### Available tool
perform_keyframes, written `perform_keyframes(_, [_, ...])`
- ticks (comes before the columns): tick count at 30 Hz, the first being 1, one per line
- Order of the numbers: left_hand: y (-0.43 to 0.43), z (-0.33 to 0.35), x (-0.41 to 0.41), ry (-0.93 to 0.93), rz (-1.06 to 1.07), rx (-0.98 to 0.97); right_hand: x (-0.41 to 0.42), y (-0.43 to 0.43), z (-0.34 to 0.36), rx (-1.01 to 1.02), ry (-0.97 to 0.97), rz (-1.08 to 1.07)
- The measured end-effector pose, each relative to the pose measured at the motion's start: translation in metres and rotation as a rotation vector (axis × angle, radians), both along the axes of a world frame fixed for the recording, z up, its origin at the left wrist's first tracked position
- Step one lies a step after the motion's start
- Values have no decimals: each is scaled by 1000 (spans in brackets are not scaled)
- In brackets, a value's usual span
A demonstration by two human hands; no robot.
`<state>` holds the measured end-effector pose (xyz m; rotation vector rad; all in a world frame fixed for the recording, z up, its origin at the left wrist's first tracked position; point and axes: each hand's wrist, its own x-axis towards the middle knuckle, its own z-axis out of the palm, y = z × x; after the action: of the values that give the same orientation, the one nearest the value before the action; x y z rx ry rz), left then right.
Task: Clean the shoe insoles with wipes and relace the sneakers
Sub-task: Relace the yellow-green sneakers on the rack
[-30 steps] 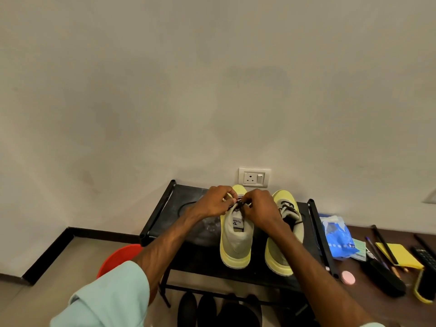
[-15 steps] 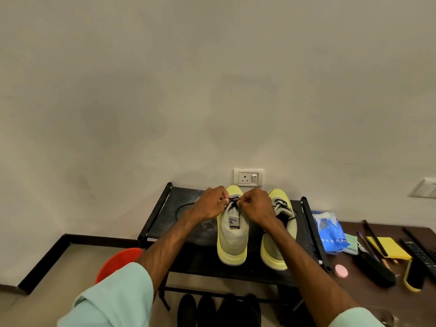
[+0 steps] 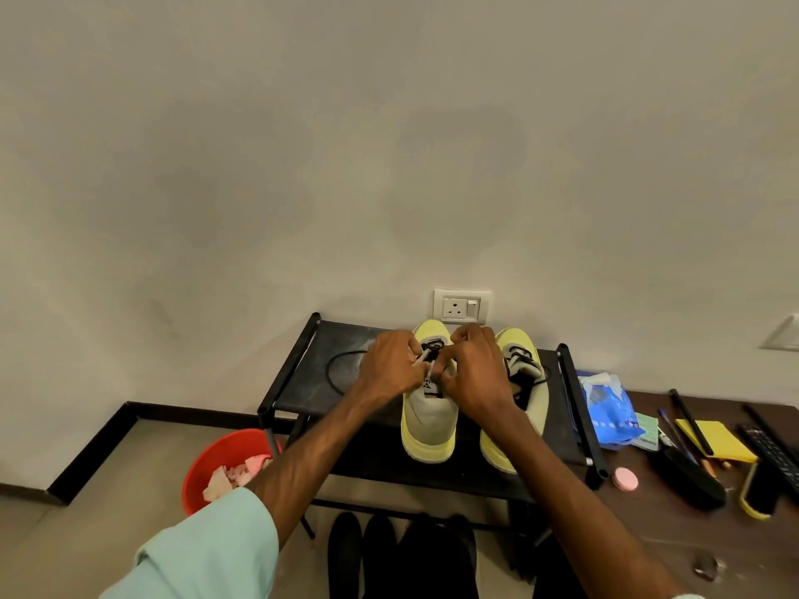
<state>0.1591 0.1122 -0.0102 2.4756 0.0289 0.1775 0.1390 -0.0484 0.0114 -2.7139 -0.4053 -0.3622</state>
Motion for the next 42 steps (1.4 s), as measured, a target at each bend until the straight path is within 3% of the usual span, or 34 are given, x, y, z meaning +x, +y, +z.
perform_keyframes(6, [12,1,-6,-4,-53,-71,16,14,-7,-415,208,-121])
perform_keyframes(14, [23,-9,-10,-39,-96,-197,28,23,-21,-565,241,-133])
perform_keyframes(23, [15,-11,-18,-138,-68,-192,24,17,-26,-433,157,-66])
perform_keyframes(29, [3,-10,-24,-191,-23,-84,10,8,-25,-338,-91,0])
perform_keyframes(34, [2,-13,-25,-181,23,-38,2,2,-28,-145,-274,47])
perform_keyframes(42, [-3,-16,-24,-231,31,77,15,7,-16,81,-44,-61])
